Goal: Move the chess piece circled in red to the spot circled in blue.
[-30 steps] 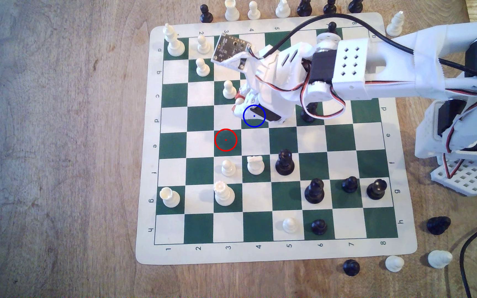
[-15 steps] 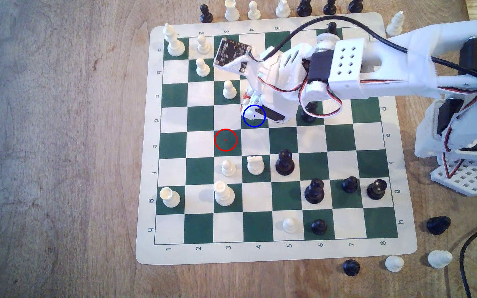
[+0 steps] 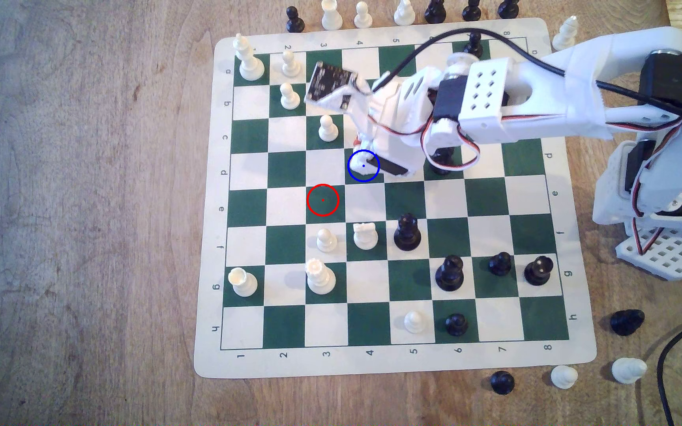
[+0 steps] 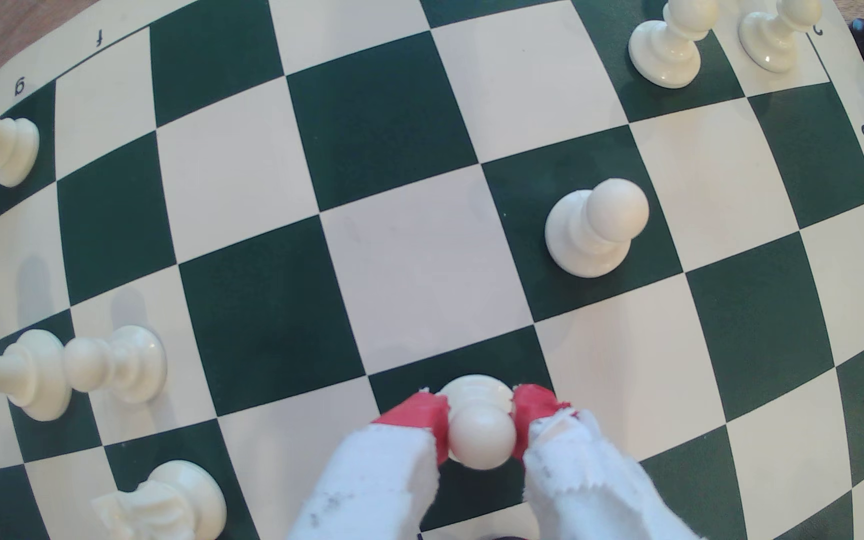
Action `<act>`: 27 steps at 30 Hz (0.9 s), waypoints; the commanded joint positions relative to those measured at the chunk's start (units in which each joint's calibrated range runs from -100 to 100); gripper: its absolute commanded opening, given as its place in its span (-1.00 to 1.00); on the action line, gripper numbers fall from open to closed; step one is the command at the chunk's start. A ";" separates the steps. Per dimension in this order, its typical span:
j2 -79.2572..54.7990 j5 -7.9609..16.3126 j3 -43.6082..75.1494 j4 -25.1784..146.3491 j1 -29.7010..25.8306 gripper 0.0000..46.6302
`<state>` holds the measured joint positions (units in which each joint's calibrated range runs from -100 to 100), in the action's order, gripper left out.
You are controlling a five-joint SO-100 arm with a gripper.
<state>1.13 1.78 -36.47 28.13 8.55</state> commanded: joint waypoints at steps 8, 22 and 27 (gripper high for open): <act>0.14 -0.05 0.20 -1.35 -0.15 -0.84; 3.79 -0.88 -0.43 -0.94 0.56 -0.53; 7.87 -1.22 0.29 2.75 1.18 -0.49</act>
<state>0.96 0.95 -37.10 28.37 9.29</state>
